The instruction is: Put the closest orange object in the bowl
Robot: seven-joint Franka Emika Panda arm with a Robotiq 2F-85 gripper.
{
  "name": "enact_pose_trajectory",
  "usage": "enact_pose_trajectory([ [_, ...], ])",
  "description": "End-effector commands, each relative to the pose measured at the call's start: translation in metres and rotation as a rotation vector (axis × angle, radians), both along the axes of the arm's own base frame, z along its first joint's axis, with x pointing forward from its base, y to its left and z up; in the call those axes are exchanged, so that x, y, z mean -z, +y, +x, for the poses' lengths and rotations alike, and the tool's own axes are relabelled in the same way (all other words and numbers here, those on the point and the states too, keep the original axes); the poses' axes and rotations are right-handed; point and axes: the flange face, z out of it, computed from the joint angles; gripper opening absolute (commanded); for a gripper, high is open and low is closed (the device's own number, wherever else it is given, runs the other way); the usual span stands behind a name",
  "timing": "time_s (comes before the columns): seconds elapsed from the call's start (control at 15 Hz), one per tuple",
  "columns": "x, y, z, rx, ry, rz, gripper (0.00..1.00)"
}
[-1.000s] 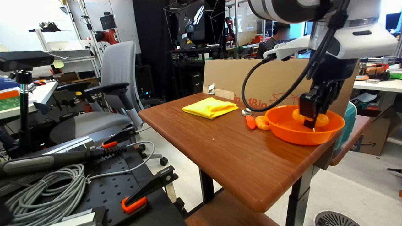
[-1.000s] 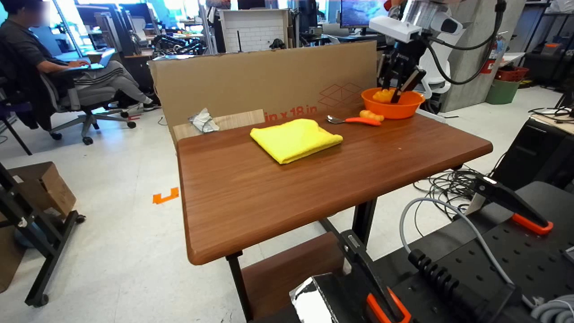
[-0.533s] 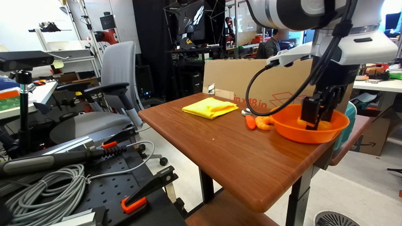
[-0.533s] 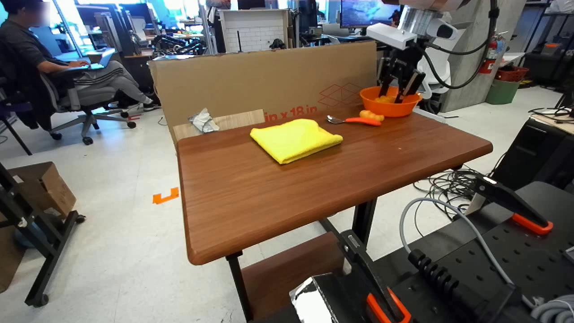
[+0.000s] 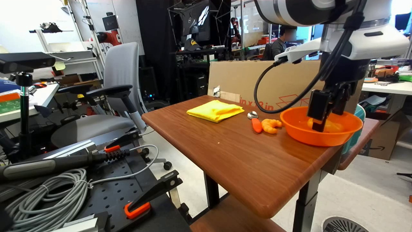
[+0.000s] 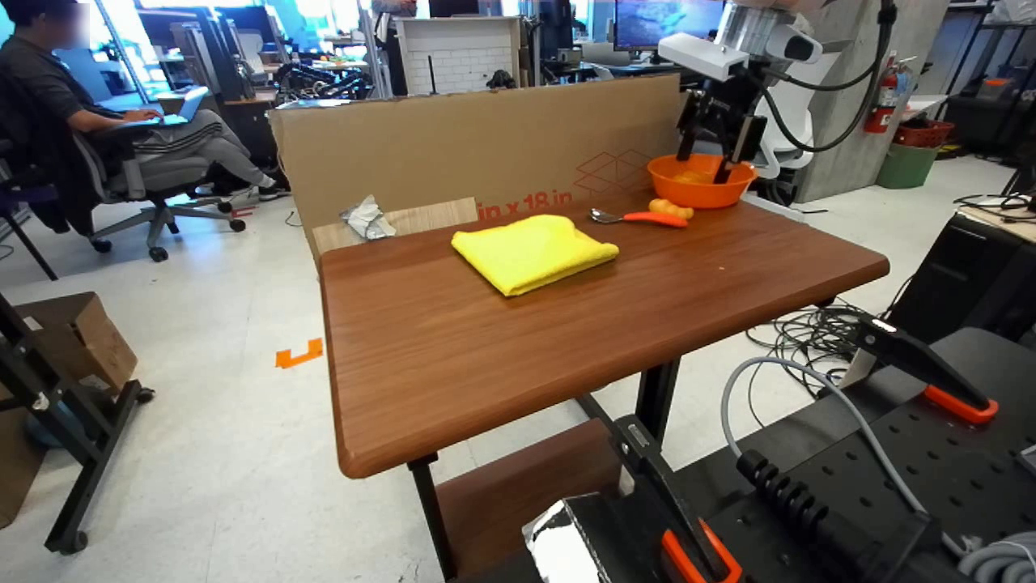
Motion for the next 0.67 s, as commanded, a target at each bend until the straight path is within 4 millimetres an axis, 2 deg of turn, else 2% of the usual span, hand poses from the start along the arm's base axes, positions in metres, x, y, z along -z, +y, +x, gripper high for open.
enact_pose_trajectory([
  [0.0,-0.024,0.004,-0.002,-0.029,-0.010,0.037,1.00],
  [0.27,-0.067,0.012,-0.016,-0.096,-0.070,0.058,1.00],
  [0.53,-0.118,0.020,-0.050,-0.204,-0.141,0.072,1.00],
  [0.6,-0.095,0.010,-0.020,-0.153,-0.113,0.042,1.00],
])
